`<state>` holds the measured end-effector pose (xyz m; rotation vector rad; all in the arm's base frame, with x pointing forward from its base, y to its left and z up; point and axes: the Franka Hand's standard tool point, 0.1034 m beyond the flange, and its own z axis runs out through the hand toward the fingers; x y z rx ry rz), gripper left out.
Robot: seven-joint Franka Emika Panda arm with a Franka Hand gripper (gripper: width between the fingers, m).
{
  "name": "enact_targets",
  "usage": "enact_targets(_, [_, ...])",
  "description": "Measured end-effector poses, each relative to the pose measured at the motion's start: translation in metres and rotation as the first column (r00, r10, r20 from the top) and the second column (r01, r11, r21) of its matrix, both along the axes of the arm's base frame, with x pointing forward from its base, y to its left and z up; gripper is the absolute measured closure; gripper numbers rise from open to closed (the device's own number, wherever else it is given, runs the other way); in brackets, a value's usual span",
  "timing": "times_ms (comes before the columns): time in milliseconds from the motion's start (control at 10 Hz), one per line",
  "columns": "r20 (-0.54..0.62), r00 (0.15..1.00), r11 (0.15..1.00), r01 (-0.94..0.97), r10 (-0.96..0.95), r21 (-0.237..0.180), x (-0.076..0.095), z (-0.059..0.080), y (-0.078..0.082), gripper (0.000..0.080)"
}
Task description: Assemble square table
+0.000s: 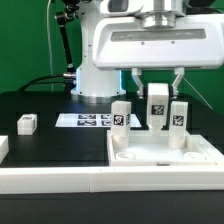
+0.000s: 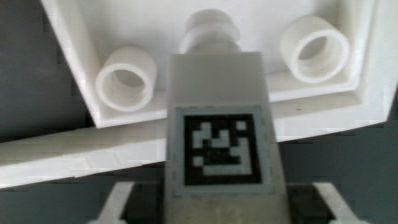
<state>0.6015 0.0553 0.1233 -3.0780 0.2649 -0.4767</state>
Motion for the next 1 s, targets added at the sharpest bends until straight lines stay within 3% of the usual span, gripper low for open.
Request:
enact_targets(200, [0.065, 0.998, 1.0, 0.003, -0.002, -0.013, 0.003, 0.001, -0.004, 0.0509])
enact_targets(300, [0.162, 0.987, 0.999, -0.003, 0.009, -0.035, 0.005, 0.002, -0.002, 0.0509])
enact_targets(600, [0.353, 0.935, 0.997, -0.011, 0.037, -0.076, 0.0, -0.007, 0.017, 0.0509])
enact_targets(700, [0.314, 0.949, 0.998, -0.014, 0.035, -0.068, -0.004, -0.015, 0.023, 0.0509])
enact_targets(1000, [0.317, 0.947, 0.997, -0.027, 0.046, -0.066, 0.0, -0.014, 0.032, 0.0509])
